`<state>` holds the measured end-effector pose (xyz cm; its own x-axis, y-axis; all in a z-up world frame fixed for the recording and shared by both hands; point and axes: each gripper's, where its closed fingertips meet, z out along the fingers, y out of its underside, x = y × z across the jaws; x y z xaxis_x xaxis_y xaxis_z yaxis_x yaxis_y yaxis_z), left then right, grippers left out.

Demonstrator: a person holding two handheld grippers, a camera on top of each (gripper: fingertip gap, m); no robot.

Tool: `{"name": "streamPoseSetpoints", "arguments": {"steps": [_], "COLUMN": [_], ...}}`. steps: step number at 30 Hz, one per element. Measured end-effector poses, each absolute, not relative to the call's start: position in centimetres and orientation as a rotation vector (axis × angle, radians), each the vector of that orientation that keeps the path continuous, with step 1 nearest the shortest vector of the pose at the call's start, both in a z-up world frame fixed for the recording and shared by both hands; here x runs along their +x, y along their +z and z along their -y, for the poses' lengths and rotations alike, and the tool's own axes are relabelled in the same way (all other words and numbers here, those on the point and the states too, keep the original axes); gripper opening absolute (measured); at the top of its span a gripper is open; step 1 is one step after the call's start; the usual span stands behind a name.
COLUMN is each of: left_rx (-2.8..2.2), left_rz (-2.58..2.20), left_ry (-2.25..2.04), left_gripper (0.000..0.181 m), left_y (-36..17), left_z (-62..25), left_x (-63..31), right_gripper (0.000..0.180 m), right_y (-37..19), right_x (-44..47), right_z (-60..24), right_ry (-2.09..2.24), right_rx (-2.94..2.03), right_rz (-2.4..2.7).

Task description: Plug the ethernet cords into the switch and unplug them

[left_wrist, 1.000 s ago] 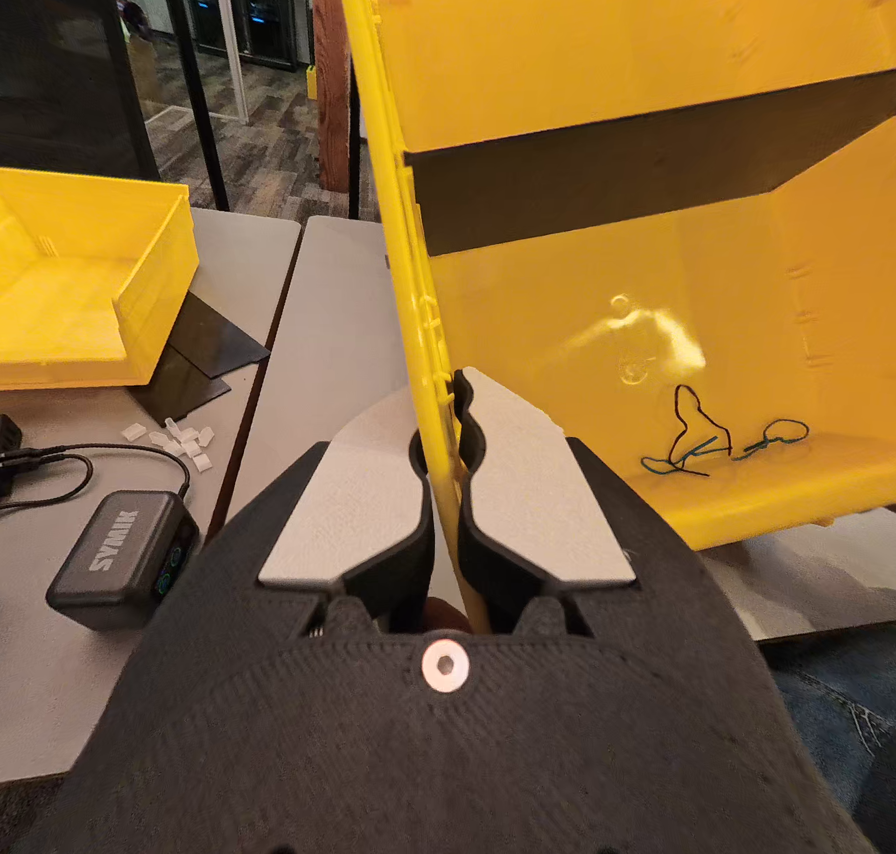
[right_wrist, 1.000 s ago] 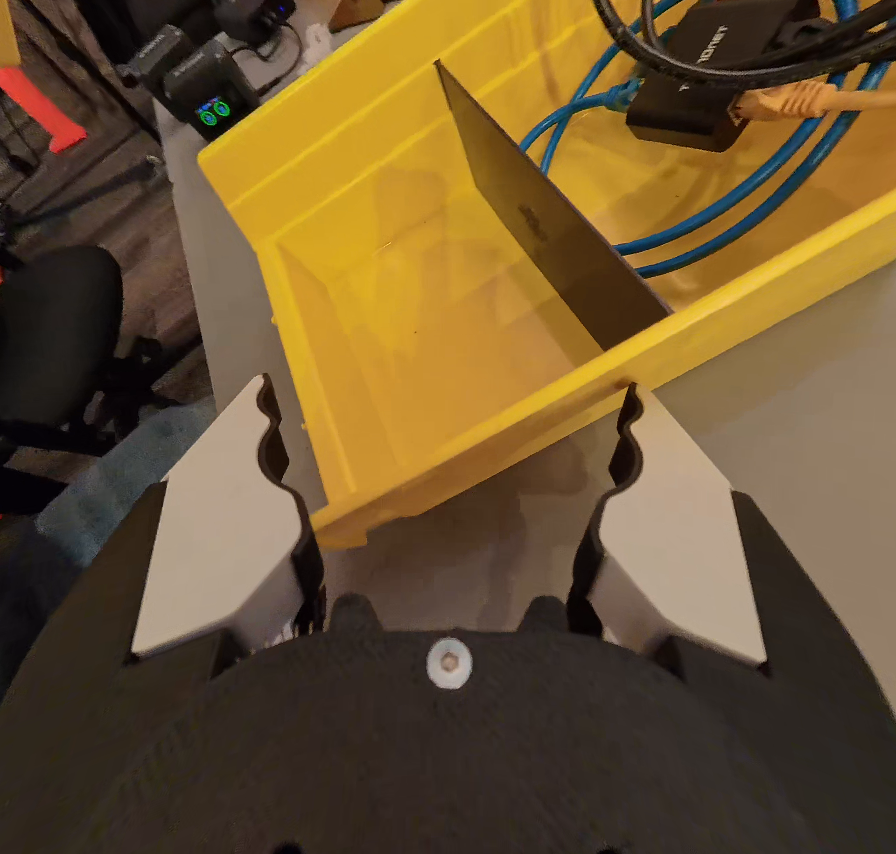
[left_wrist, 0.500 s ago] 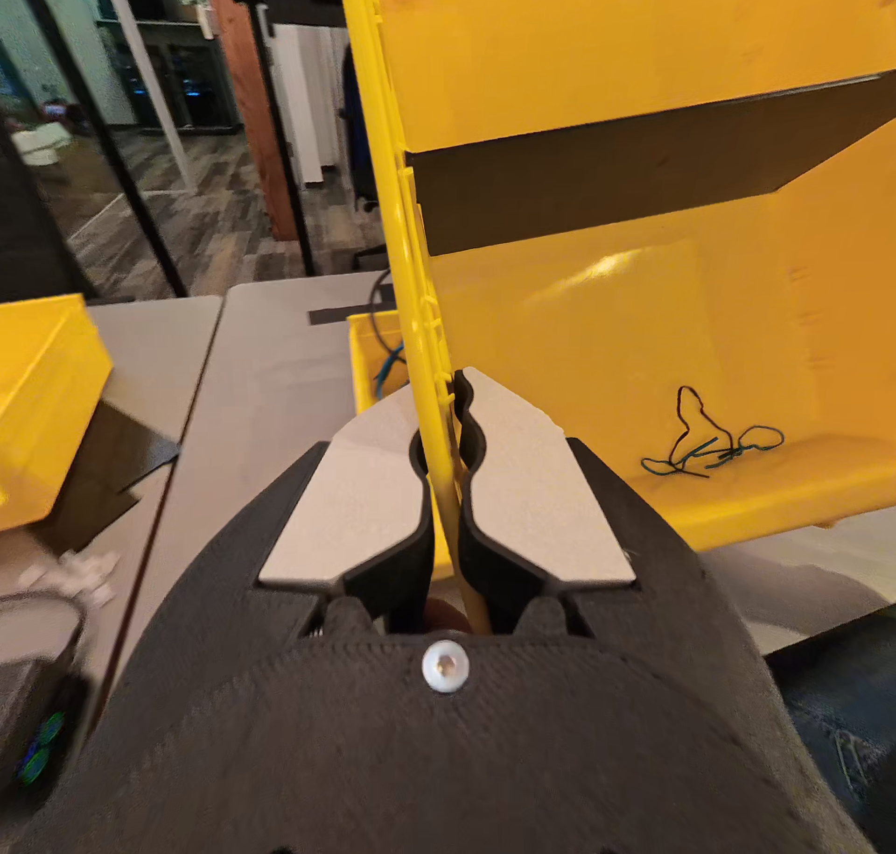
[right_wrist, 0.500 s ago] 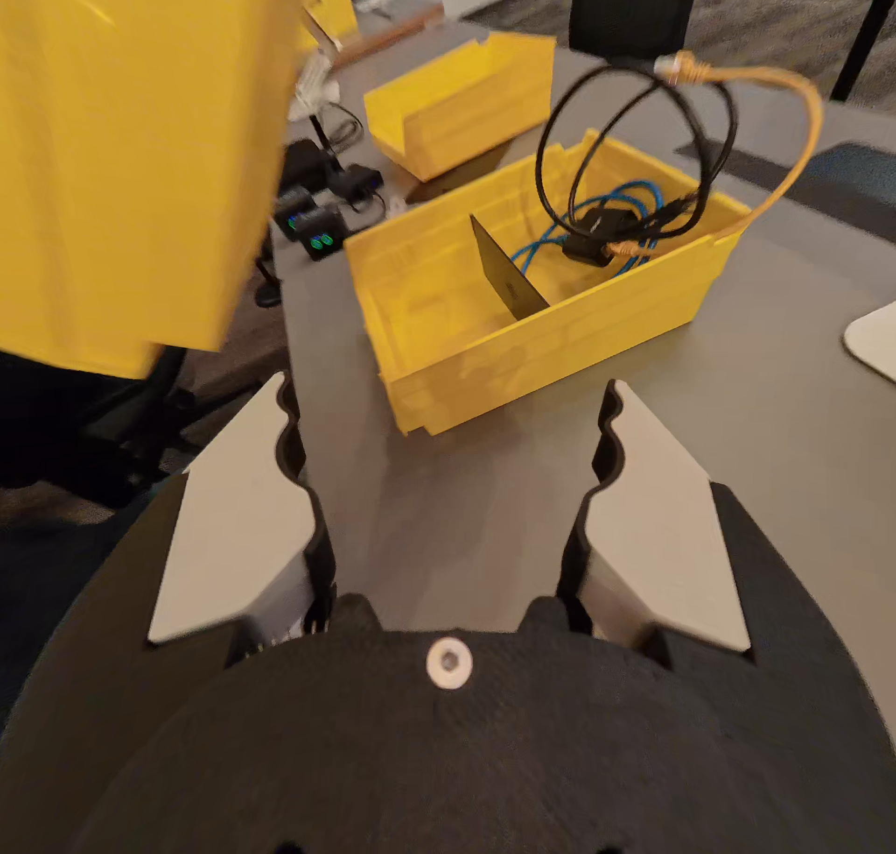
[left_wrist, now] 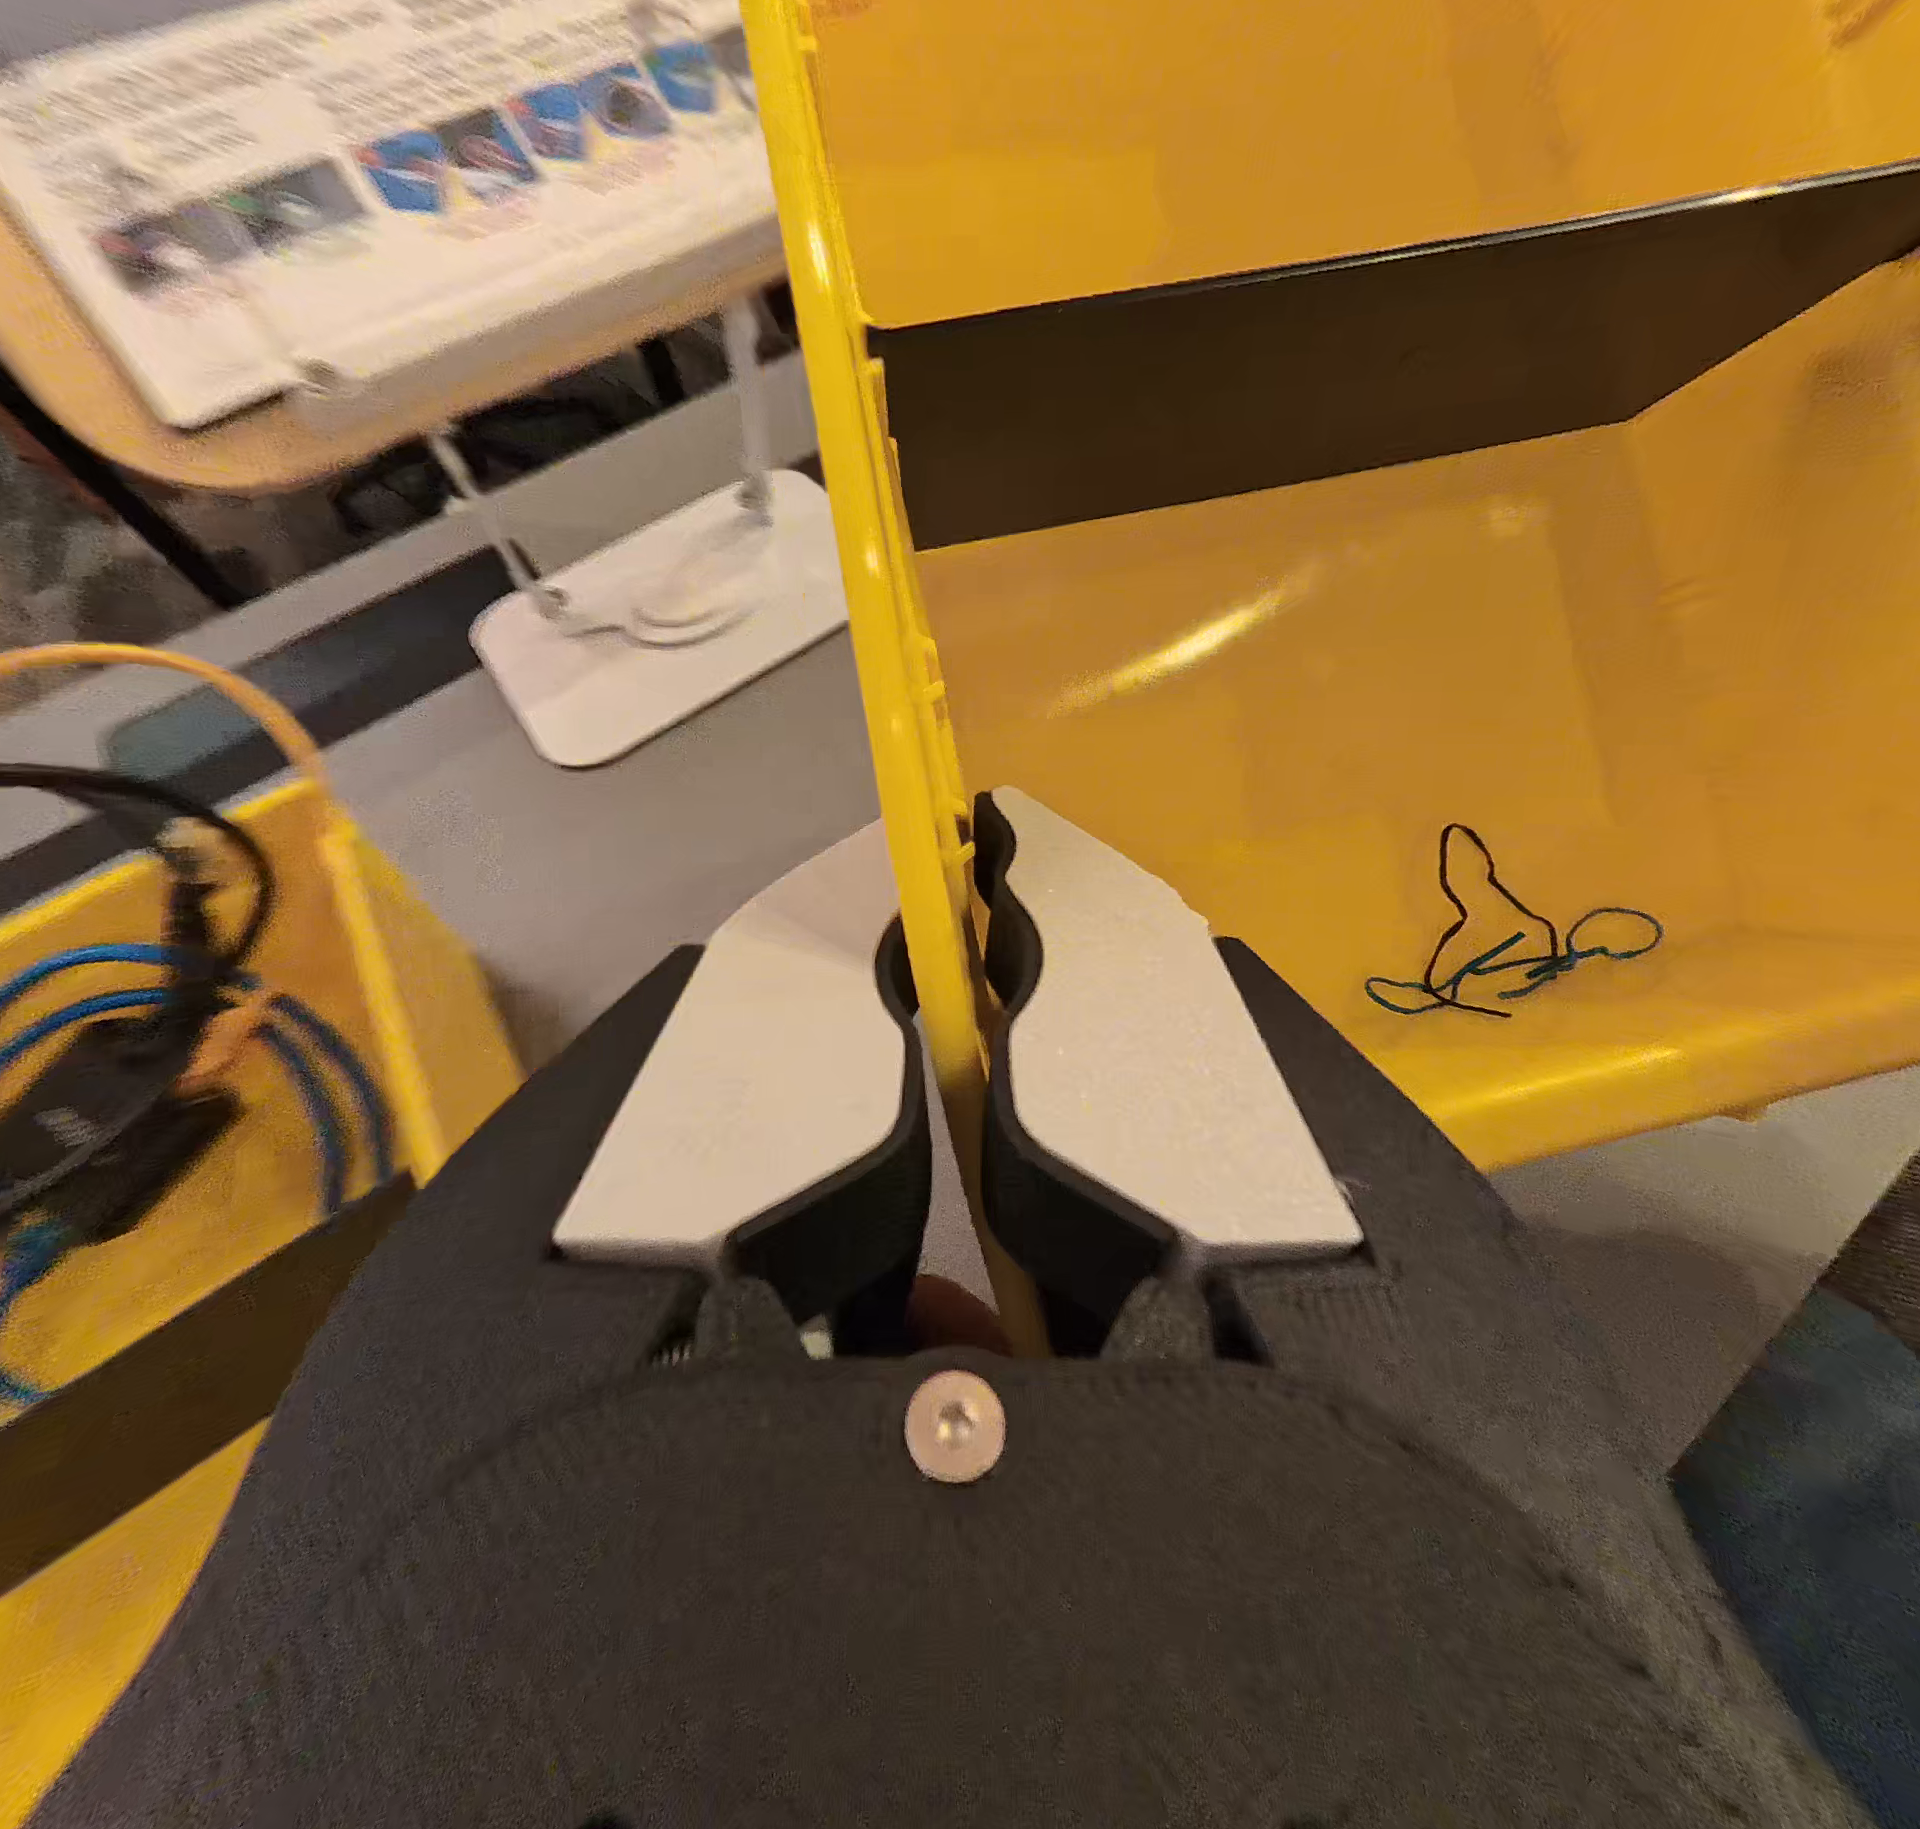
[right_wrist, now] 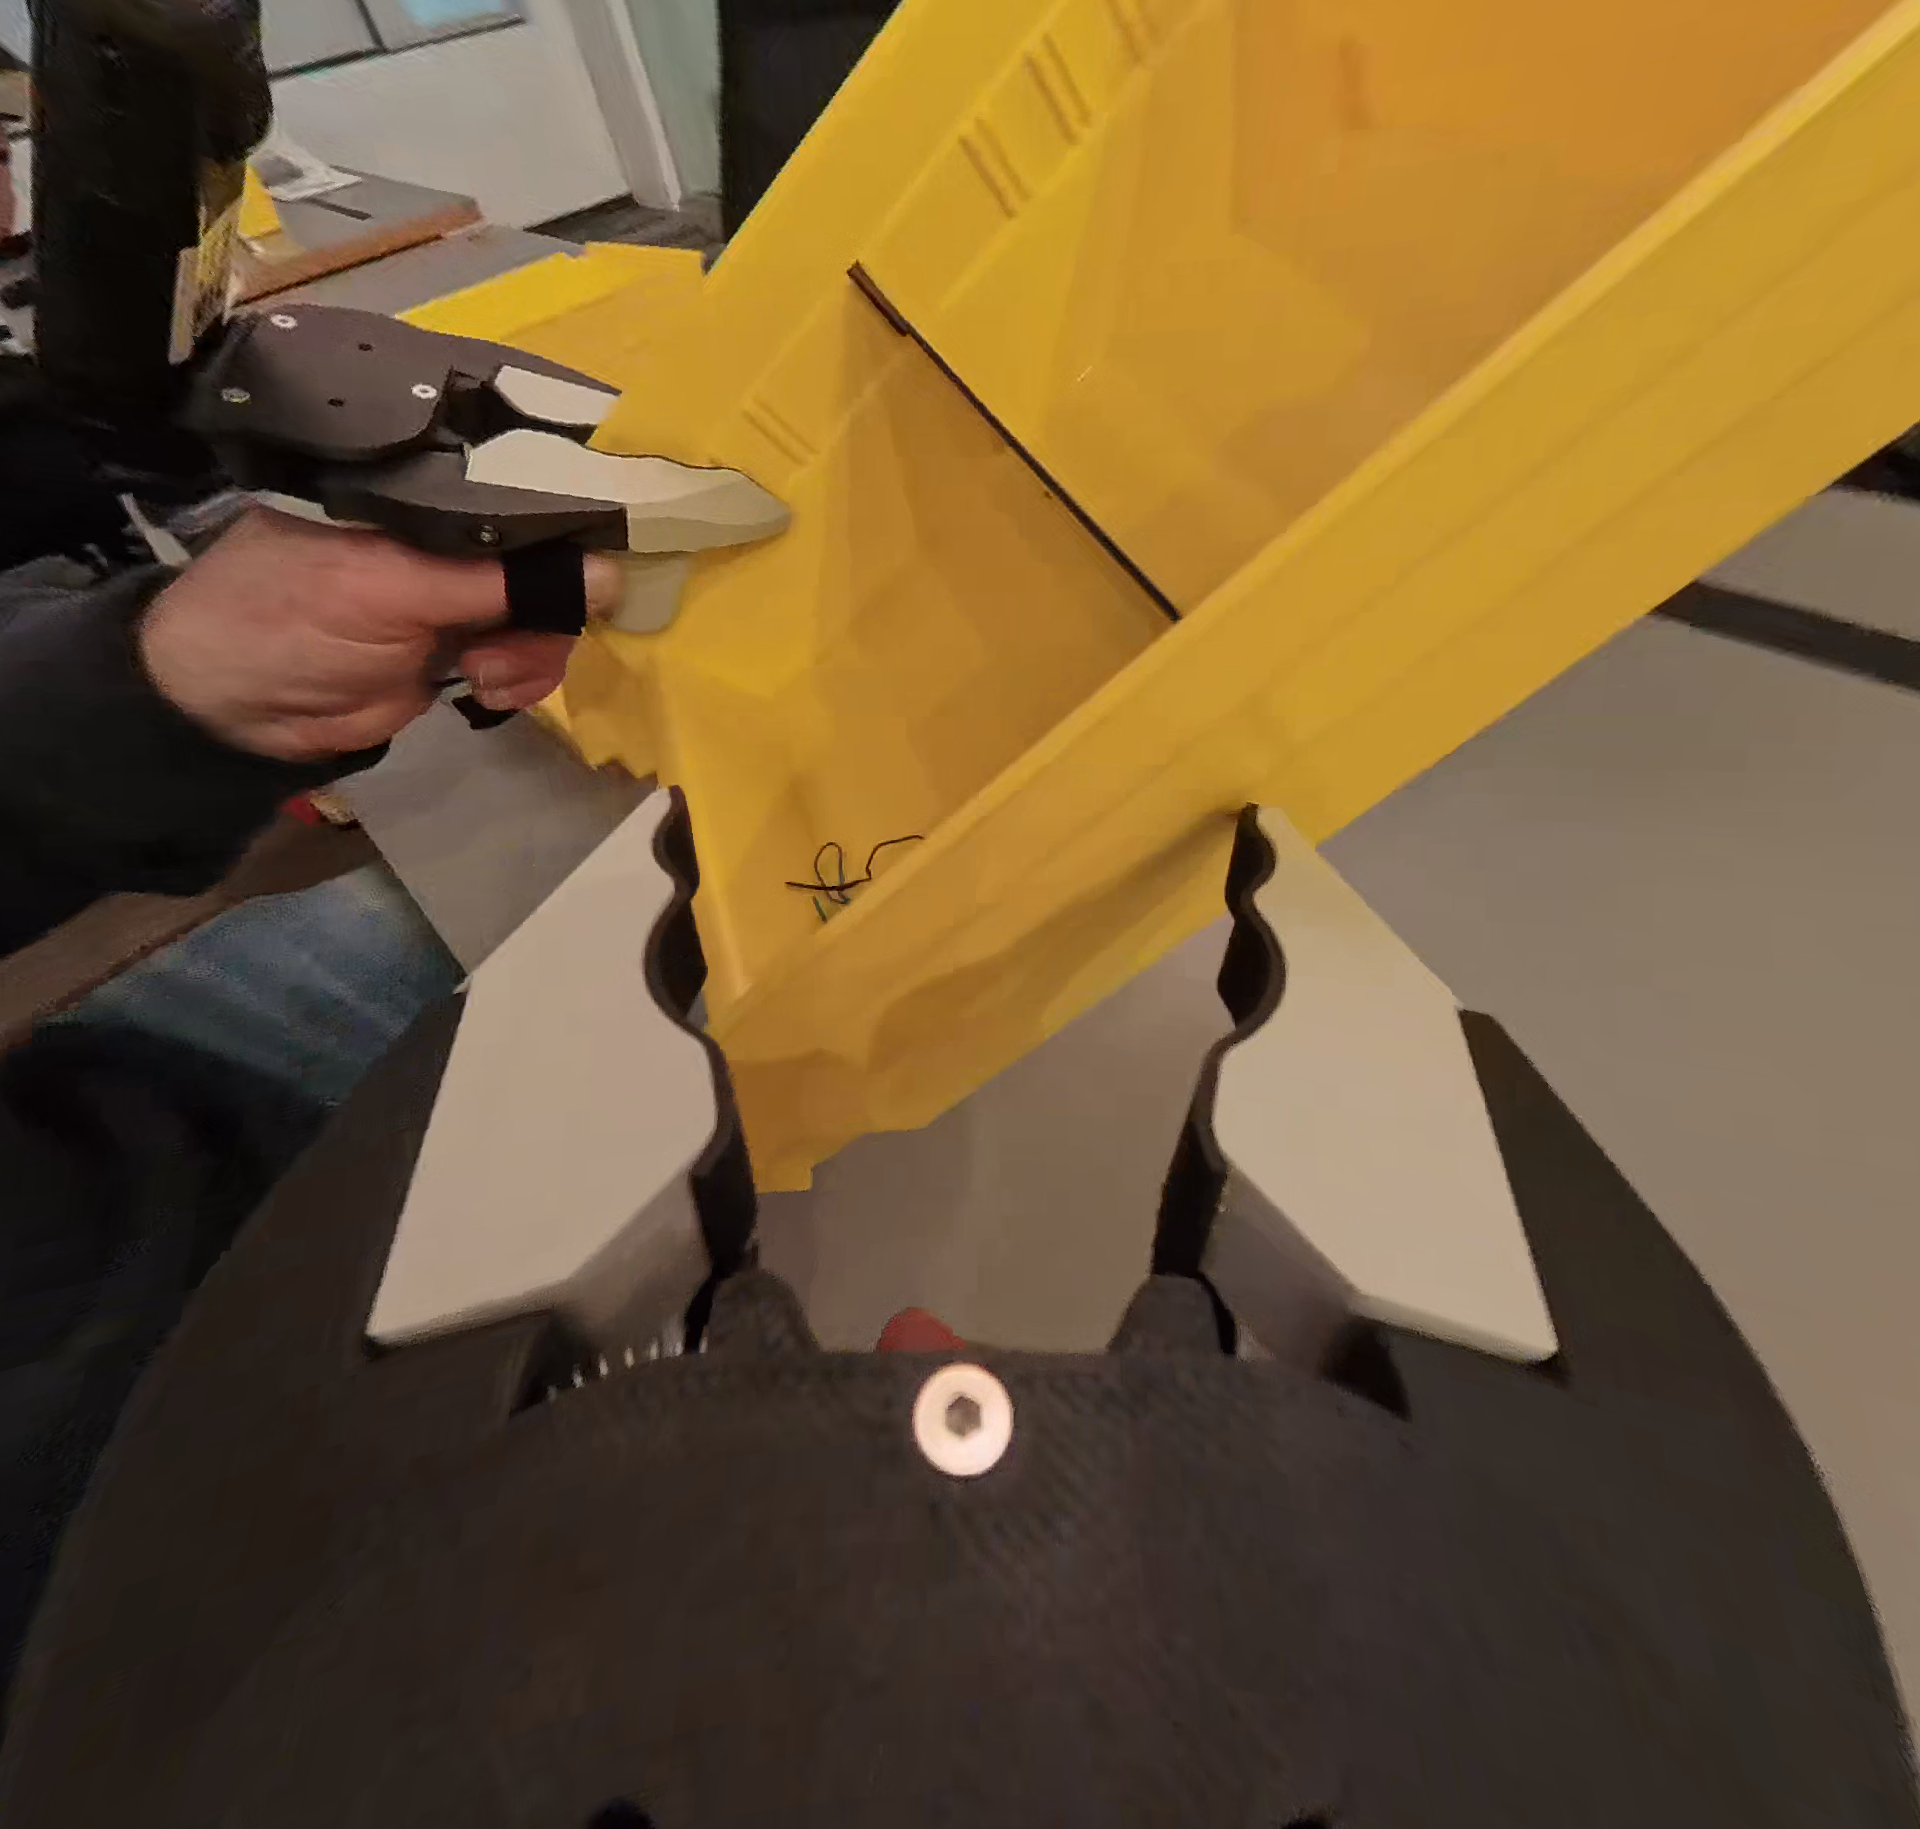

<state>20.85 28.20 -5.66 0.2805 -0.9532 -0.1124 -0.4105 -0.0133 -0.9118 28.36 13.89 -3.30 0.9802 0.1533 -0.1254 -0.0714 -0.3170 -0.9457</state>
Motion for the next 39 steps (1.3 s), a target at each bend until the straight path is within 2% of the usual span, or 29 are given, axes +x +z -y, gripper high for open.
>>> {"name": "streamPoseSetpoints", "arguments": {"steps": [5, 11, 17, 20, 22, 23, 24, 25, 29, 34, 36, 39], "left_rx": [-1.667, -1.823, -1.893, -1.927, -1.926, -1.917, -1.927, -1.925, -1.875, -1.716, -1.621, -1.482], "left_rz": [-1.335, -1.443, -1.513, -1.604, -1.659, -1.671, -1.692, -1.734, -1.868, -1.804, -1.750, -1.643], "left_ry": [-0.770, -0.914, -1.034, -1.052, -1.066, -1.104, -1.152, -1.192, -1.223, -1.196, -1.009, -0.414], "left_gripper": [0.009, 0.025, 0.039, 0.053, 0.060, 0.061, 0.063, 0.066, 0.074, 0.073, 0.071, 0.074], "left_y": [-10.2, -14.4, -15.4, -16.7, -17.7, -17.7, -17.6, -17.4, -16.2, -10.6, -7.9, -4.7], "left_z": [-24.9, -21.4, -19.9, -18.2, -17.2, -17.0, -16.7, -16.2, -15.2, -17.0, -19.8, -28.2], "left_x": [25.8, 29.1, 30.2, 30.2, 30.2, 30.2, 30.2, 30.0, 29.1, 25.5, 22.8, 16.2], "right_gripper": [0.089, 0.080, 0.071, 0.058, 0.055, 0.043, 0.022, 0.018, 0.015, 0.014, 0.013, 0.013], "right_y": [-8.0, -13.7, -14.0, -14.1, -14.6, -14.9, -15.1, -15.3, -15.6, -15.4, -15.5, -15.5], "right_x": [33.7, 37.8, 40.1, 41.8, 42.4, 43.0, 43.9, 44.5, 45.2, 45.6, 46.0, 46.9], "right_z": [-11.1, -8.9, -8.4, -8.3, -8.0, -7.7, -7.4, -7.1, -6.8, -7.1, -7.1, -6.9], "right_ry": [0.207, 0.271, 0.251, 0.111, 0.109, 0.099, 0.043, 0.011, -0.018, -0.058, -0.081, -0.122], "right_rx": [-2.058, -2.231, -2.319, -2.421, -2.486, -2.514, -2.529, -2.541, -2.565, -2.586, -2.604, -2.629], "right_rz": [-0.103, -0.197, -0.210, -0.169, -0.156, -0.158, -0.145, -0.137, -0.126, -0.087, -0.075, -0.058]}}
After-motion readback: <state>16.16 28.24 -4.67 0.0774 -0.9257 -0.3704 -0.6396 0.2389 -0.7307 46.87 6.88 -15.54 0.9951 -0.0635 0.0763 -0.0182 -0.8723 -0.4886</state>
